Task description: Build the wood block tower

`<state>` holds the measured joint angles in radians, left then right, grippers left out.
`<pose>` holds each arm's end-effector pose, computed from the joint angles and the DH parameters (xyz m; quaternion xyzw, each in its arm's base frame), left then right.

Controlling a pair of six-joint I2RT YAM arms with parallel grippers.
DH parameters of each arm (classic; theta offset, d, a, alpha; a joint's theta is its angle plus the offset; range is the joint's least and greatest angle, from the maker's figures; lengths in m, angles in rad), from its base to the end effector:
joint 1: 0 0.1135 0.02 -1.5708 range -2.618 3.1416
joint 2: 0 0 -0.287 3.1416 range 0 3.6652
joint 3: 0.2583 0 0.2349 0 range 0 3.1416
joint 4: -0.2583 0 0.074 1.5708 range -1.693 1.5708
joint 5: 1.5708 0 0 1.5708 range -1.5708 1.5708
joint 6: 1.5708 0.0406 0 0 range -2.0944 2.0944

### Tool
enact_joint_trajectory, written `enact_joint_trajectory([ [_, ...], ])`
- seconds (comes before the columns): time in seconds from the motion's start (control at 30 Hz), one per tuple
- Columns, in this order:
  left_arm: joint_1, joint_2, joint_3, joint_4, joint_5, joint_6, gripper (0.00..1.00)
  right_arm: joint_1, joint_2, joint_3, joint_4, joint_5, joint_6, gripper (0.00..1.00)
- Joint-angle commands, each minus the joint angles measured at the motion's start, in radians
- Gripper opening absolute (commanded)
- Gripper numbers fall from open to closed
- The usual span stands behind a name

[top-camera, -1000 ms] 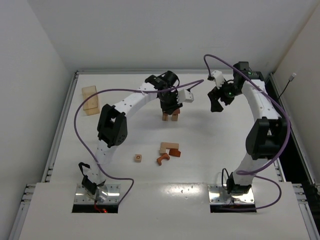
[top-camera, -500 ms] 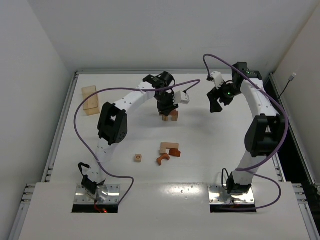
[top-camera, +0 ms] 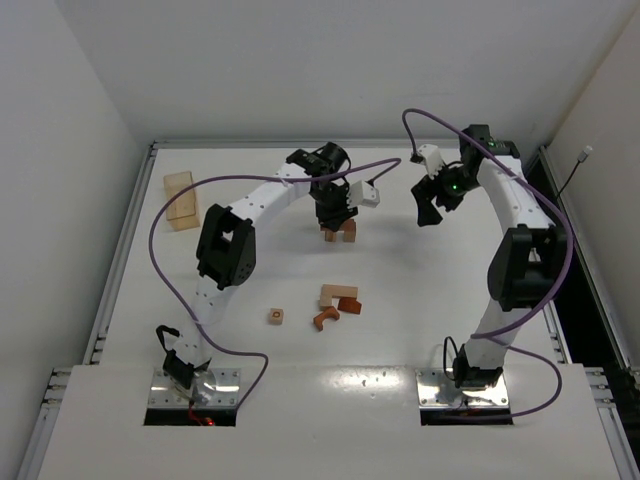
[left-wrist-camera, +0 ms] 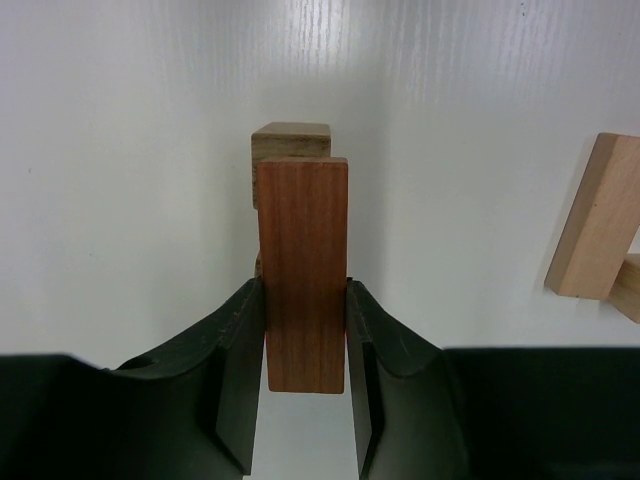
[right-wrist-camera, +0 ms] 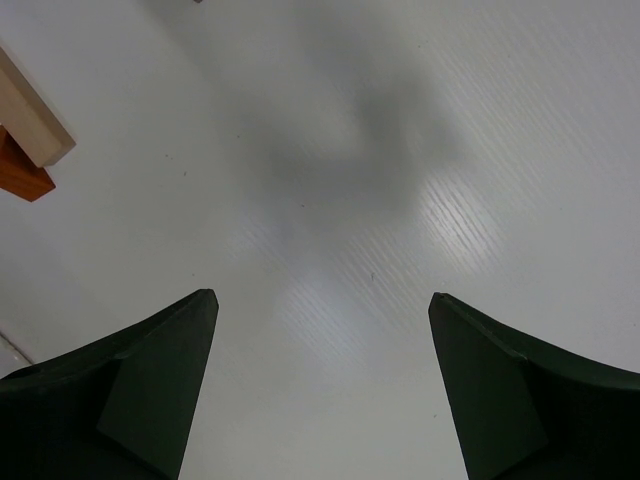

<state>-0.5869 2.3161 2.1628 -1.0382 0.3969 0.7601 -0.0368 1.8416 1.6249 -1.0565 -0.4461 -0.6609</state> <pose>0.3989 -0.2842 0.2455 0.6296 0.7294 -0.1769 0.2009 0.3643 0.0041 0.2940 -0.3273 0.9078 0.1562 0.2106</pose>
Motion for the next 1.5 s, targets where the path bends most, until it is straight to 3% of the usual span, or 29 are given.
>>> enact_joint_trajectory([
  [0.0, 0.009, -0.001, 0.042, 0.007, 0.031, 0.012, 0.00, 0.003, -0.001, 0.041, -0.005, -0.020, 0.010, 0.84],
  [1.47, -0.001, 0.045, 0.060, 0.067, 0.025, 0.012, 0.00, 0.003, 0.047, 0.078, -0.023, -0.039, 0.010, 0.84],
])
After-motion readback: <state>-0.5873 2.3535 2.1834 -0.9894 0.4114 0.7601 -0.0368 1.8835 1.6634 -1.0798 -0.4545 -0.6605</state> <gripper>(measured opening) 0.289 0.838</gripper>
